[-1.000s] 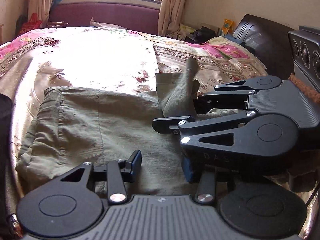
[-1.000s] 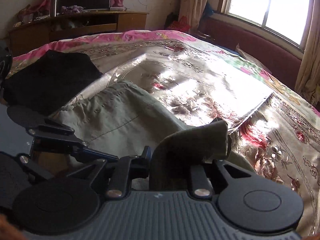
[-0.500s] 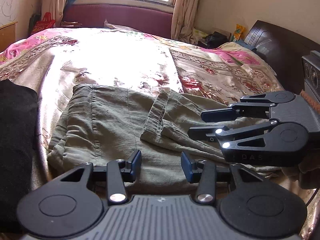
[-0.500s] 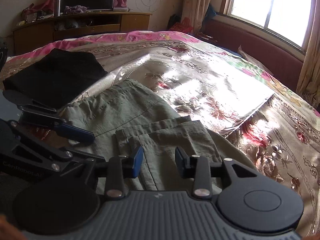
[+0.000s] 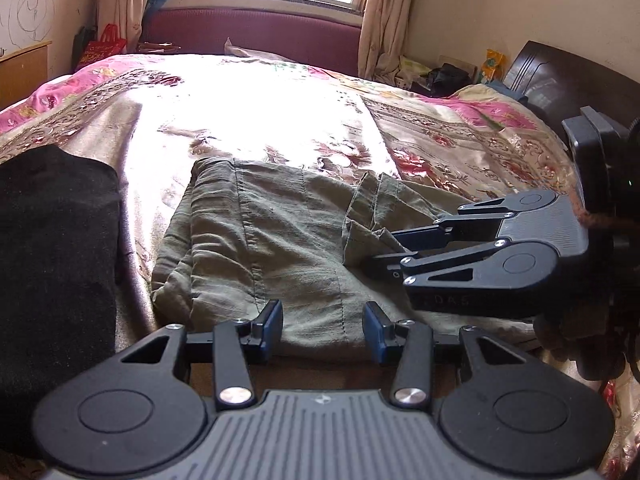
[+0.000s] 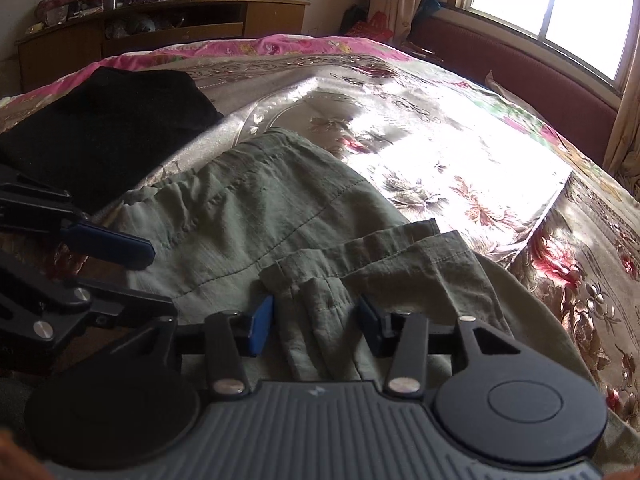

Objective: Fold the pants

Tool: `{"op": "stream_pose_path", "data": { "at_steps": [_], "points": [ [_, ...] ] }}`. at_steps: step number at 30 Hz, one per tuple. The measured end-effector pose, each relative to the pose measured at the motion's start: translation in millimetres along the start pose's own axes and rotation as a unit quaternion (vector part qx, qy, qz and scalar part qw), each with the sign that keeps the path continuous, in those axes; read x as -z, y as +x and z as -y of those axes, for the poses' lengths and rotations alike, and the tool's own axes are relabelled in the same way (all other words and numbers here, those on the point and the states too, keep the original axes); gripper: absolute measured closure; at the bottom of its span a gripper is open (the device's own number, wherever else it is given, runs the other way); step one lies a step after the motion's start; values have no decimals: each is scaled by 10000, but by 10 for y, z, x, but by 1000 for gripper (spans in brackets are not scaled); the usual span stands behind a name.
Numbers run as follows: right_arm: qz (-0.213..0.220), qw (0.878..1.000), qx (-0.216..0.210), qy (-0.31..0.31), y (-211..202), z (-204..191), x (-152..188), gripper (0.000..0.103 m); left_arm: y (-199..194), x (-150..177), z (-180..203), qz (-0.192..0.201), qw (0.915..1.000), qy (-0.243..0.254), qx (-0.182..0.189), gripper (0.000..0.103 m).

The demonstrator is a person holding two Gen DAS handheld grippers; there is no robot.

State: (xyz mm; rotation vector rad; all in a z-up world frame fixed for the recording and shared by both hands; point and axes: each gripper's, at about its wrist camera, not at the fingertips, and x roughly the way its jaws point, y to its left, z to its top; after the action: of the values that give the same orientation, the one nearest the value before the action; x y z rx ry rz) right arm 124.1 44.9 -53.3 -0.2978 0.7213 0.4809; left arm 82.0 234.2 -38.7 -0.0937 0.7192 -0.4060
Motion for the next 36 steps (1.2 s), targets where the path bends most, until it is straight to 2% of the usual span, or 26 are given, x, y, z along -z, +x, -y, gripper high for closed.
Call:
{"op": "stream_pose_path", "data": {
  "at_steps": [1,2,3,5,8,12,15,17,20,23,24,26,30,33,36],
  "points": [
    [-19,9994,-55,340,-10,99,-12,79,-6,-4,-2,22,10000,28,17,45],
    [-21,9978,-122,646,-34,186,-24,91,-13,-11,-6,44,10000,44,37,45],
    [-14,9962,-166,851,-62,243,-33,95,-23,-22,-12,74,9999,54,52,45],
    [116,9924,-310,1185,-192,337,-74,96,-47,-51,-26,147,9999,60,61,45],
    [461,9937,-270,982,-341,265,-182,96,-80,-117,-84,298,9995,-51,100,45],
    [832,9921,-628,698,-340,60,-403,96,-119,-134,-149,370,9991,-187,-34,44],
    [963,9926,-730,-79,-223,-287,-447,96,-145,-64,-187,254,9994,-197,-132,44],
    [955,9911,-882,-276,-117,-431,-447,96,-151,10,-209,119,9996,-216,-167,44],
    [980,9898,-889,-522,4,-586,-451,96,-158,103,-238,-49,9995,-234,-219,44],
    [741,9896,-943,-797,132,-673,-412,95,-161,146,-262,-155,9993,-248,-211,44],
    [686,9899,-984,-755,168,-669,-397,90,-170,151,-263,-183,9994,-230,-193,44],
    [395,9910,-1072,-692,241,-646,-373,89,-199,150,-242,-214,9995,-143,-198,44],
    [488,9919,-1167,-120,-21,-398,-326,82,-315,121,-202,-184,9992,111,-334,44],
    [629,9939,-883,182,-347,-73,-209,70,-440,33,-175,-11,9984,284,-490,44],
    [537,9977,-244,344,-603,359,-17,70,-543,-156,-118,330,9975,392,-480,43]
  ]
}}
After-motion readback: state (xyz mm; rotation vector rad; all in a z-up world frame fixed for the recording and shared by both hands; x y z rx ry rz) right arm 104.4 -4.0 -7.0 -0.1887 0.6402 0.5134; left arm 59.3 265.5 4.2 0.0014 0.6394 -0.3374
